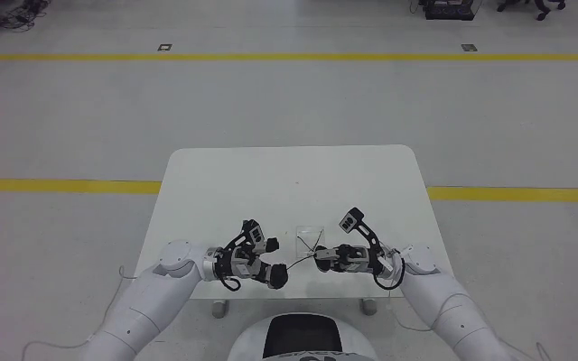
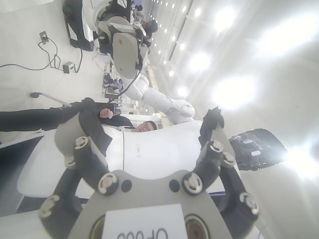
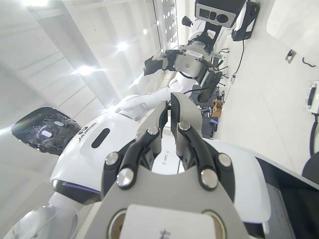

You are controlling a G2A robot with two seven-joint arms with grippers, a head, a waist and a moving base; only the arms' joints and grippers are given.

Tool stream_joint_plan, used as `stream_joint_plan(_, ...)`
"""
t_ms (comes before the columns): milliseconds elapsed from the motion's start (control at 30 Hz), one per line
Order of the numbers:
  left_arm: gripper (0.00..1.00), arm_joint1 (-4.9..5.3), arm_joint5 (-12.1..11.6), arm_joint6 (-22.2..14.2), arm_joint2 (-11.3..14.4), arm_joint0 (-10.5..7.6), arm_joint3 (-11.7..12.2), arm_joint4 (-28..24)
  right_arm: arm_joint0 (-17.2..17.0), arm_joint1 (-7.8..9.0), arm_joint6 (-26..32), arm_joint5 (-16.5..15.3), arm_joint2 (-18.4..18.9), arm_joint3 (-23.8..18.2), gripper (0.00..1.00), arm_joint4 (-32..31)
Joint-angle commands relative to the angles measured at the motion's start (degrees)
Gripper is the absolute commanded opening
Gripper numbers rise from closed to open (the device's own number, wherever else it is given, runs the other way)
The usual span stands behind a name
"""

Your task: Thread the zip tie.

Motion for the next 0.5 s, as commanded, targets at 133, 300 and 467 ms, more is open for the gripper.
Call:
stream_joint_plan(133, 1.0, -0.16, 0.2, 11.5, 1.1, 0.14, -2.1, 5.2, -1.8, -0.06, -0.4, 0.0, 1.3, -2.5, 0.0, 3.2)
stream_joint_plan(300, 1.0, -0.34, -0.7, 20.3, 1.7, 0.97, -4.4, 8.2, -2.5, -0.27, 0.0, 0.0, 1.5, -2.8, 0.0, 5.5)
stream_joint_plan(467, 1.0, -0.34, -0.7, 20.3, 1.7, 0.97, -4.4, 8.2, -2.5, -0.27, 0.0, 0.0, 1.5, -2.8, 0.0, 5.5)
